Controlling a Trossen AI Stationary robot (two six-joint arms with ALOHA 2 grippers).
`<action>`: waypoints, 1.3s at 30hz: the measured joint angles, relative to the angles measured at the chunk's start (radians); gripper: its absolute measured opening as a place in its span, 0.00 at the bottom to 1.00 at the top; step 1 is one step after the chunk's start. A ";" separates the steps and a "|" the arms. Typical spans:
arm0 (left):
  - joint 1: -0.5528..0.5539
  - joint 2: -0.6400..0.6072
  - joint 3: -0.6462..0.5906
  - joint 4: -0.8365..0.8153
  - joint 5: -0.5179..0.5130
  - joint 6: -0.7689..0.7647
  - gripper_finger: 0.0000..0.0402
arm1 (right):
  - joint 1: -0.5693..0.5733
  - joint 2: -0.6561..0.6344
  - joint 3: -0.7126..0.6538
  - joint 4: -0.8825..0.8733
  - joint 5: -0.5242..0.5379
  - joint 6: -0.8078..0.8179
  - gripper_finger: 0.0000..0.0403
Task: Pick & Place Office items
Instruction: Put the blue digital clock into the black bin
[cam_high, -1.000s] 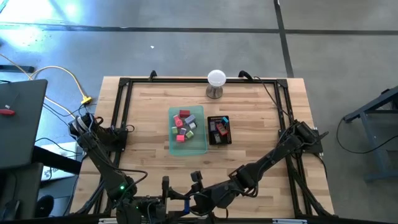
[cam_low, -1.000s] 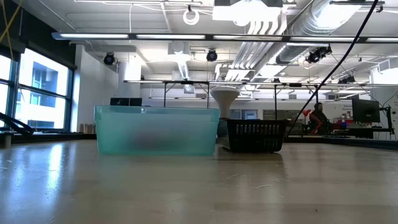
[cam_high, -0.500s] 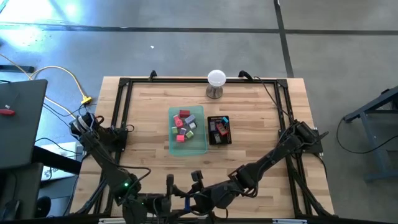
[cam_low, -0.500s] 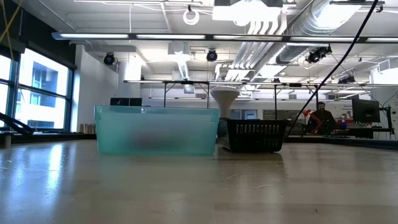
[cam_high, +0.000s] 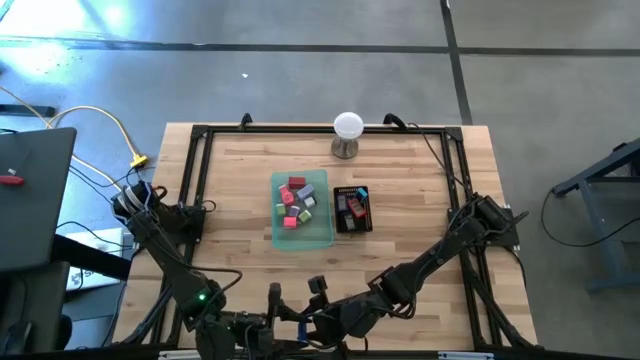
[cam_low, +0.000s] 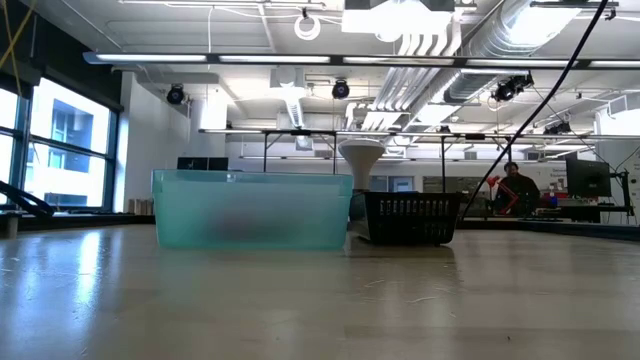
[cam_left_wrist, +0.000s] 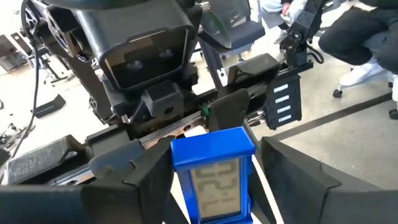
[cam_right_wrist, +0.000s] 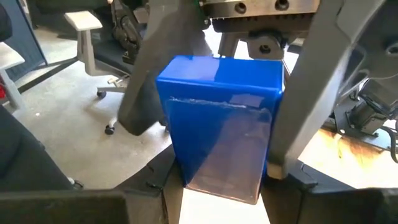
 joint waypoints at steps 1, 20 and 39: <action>0.000 0.000 0.000 0.000 0.001 0.000 0.58 | 0.000 0.000 0.000 -0.001 0.001 0.000 0.38; -0.021 0.000 0.000 -0.058 -0.143 -0.015 0.82 | 0.025 0.000 0.000 -0.273 0.173 0.227 0.38; 0.013 -0.063 0.000 -0.445 0.005 -0.373 0.82 | -0.021 0.000 0.000 -1.216 0.568 1.170 0.38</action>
